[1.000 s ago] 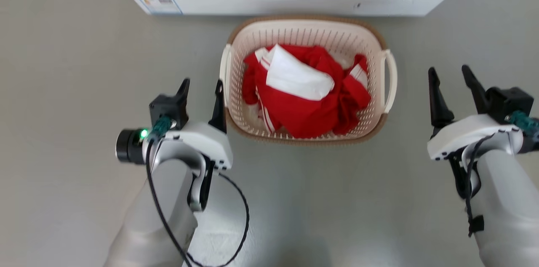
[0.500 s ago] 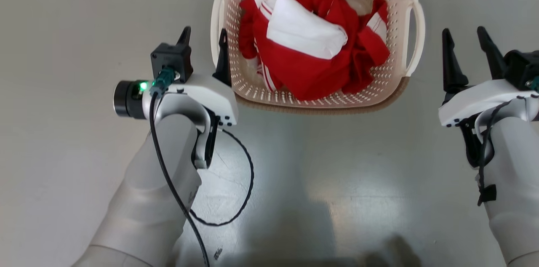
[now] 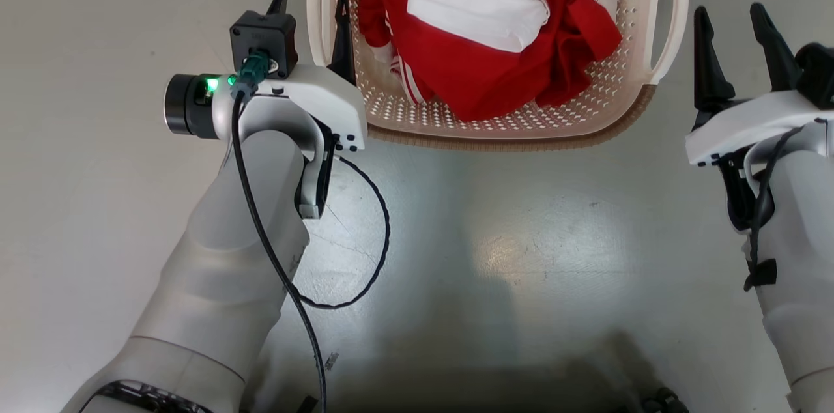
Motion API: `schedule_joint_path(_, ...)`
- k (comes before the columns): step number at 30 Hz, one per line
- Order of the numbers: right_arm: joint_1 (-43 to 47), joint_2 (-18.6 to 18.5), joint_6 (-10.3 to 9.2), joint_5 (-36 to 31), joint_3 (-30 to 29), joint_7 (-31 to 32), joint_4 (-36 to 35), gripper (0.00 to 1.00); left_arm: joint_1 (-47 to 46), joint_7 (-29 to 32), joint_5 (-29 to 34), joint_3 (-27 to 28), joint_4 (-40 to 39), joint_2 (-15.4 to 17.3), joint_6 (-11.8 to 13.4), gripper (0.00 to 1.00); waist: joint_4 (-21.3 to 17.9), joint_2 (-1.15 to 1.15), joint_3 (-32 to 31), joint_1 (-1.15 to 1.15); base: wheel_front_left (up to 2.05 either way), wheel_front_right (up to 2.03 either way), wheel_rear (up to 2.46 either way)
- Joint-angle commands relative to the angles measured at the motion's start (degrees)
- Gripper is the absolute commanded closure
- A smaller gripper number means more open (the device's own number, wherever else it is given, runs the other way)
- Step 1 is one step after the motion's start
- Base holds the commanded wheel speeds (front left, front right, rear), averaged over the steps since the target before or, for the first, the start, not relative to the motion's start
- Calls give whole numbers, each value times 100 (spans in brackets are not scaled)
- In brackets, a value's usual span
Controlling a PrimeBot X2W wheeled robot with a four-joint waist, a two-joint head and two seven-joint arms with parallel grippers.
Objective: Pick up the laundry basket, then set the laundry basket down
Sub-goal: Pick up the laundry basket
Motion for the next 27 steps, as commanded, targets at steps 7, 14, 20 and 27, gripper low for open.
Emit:
schedule_joint_path(7, -68, 42, 34, 113, 316, -70, 38, 0, -183, -35, -45, -8, 236, 109, -2, 0, -36, 0, 154, 0, 0, 0, 0)
schedule_joint_path(14, -304, 111, 34, 294, 559, -70, 471, 0, -382, -35, -143, -173, 566, 109, -67, 0, -69, 0, 136, 0, 0, 0, 0)
schedule_joint_path(20, -477, 158, 34, 460, 763, -70, 815, 0, -532, -35, -264, -302, 908, 109, -104, 0, -114, 0, 130, 0, 0, 0, 0)
schedule_joint_path(27, -689, 194, 34, 657, 1046, -70, 1171, 0, -729, -35, -391, -440, 1231, 109, -116, 0, -145, 0, 164, 0, 0, 0, 0)
